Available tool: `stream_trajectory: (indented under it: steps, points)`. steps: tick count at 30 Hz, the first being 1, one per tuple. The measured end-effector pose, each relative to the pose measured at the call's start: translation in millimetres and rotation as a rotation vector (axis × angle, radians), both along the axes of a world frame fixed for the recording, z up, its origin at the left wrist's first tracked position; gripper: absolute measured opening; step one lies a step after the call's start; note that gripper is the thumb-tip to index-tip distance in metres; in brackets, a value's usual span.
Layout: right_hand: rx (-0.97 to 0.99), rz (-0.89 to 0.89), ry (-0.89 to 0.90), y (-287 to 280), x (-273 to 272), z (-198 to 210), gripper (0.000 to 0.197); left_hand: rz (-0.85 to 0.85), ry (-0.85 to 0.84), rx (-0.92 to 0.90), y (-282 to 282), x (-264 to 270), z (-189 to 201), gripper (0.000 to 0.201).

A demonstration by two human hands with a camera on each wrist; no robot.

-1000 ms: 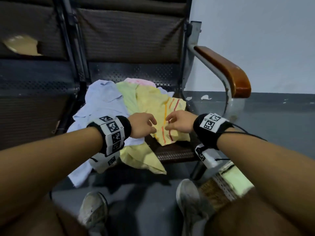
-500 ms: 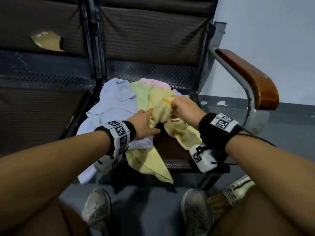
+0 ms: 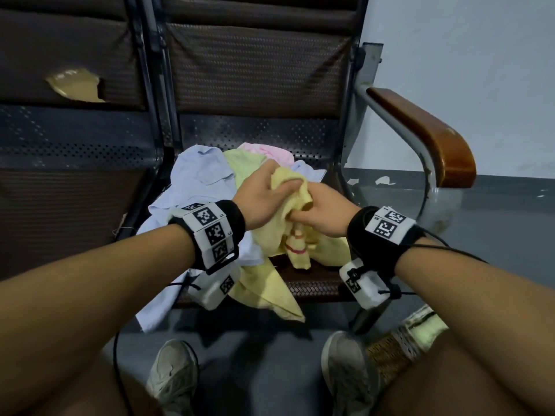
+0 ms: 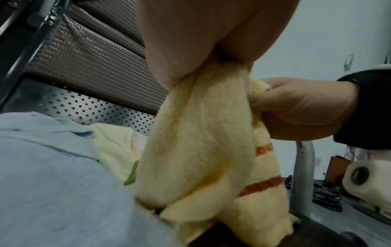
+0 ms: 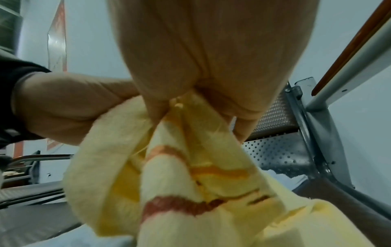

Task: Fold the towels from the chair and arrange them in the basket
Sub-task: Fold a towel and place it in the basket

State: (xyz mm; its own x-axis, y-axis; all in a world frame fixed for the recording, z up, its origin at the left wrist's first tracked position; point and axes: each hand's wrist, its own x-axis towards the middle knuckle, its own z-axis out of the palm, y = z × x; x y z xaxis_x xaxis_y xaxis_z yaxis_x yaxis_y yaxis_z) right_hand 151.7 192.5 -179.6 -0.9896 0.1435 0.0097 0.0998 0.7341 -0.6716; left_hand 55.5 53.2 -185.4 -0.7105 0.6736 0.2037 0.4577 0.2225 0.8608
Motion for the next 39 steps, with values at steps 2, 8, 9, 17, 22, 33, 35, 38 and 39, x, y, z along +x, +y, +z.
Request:
stream_trajectory:
  steps: [2, 8, 9, 17, 22, 33, 35, 38, 39]
  points:
    - [-0.009, -0.070, 0.062, 1.2, -0.6, 4.6, 0.014, -0.048, -0.020, -0.068, -4.6, -1.9, 1.1, 0.040]
    - [-0.209, -0.461, 0.247, 29.6, -4.1, 16.0, 0.023, 0.081, 0.214, -0.515, -32.0, -33.7, -11.6, 0.020]
    - [-0.206, -0.509, 0.262, 34.4, -3.9, 16.4, 0.020, 0.116, 0.180, -0.526, -34.8, -36.6, -13.6, 0.026]
    - [0.207, -0.208, 0.044, 31.8, -1.9, 3.8, 0.026, 0.230, -0.471, 0.068, -24.9, -39.5, 5.5, 0.028]
    - [0.084, -0.380, 0.233, 32.8, -7.4, 6.8, 0.036, 0.329, -0.189, -0.142, -33.4, -53.1, -5.3, 0.020]
    - [0.124, -0.150, 0.210, 16.4, -11.0, 3.8, 0.029, 0.421, -0.157, -0.113, -45.2, -75.1, -20.2, 0.042]
    - [0.108, -0.145, 0.241, 10.7, -13.1, 7.3, 0.037, 0.518, -0.133, -0.217, -43.4, -72.6, -16.9, 0.037]
    - [0.046, -0.093, 0.324, 3.1, -16.1, 16.1, 0.029, 0.378, -0.062, -0.245, -38.6, -51.3, -11.2, 0.049]
    - [0.030, -0.075, 0.344, 0.0, -16.8, 19.3, 0.025, 0.229, -0.090, -0.234, -34.2, -41.4, -12.9, 0.052]
